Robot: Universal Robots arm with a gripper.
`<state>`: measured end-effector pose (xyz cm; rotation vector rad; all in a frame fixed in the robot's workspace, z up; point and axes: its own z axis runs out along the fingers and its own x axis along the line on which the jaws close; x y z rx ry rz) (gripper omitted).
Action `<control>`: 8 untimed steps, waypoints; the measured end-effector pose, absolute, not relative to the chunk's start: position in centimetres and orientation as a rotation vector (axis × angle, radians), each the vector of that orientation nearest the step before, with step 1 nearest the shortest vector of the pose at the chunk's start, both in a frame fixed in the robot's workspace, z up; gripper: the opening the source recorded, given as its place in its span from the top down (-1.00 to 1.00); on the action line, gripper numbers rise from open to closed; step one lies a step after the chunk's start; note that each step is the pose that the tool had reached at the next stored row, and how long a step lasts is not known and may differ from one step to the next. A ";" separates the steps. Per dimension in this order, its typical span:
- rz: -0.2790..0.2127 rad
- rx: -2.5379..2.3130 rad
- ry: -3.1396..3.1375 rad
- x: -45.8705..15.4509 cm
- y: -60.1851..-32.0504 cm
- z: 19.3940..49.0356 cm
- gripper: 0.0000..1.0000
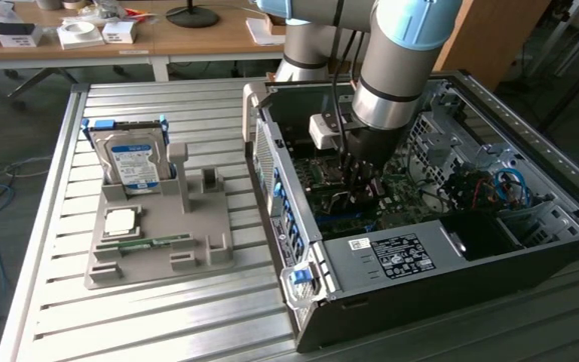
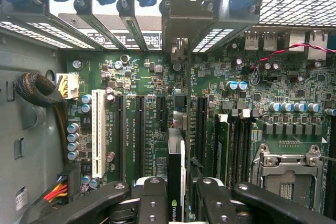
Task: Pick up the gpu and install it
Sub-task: 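Insert the gpu into the slot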
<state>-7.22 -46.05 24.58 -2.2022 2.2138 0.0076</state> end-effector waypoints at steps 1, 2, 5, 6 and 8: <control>0.008 -2.202 2.214 -7.2 -46.1 24.6 0.47; 0.008 -2.202 2.214 -7.2 -46.1 24.6 0.47; 0.008 -2.202 2.214 -7.2 -46.1 24.6 0.47; 0.008 -2.202 2.214 -7.2 -46.1 24.6 0.47; 0.008 -2.202 2.214 -7.2 -46.1 24.6 0.47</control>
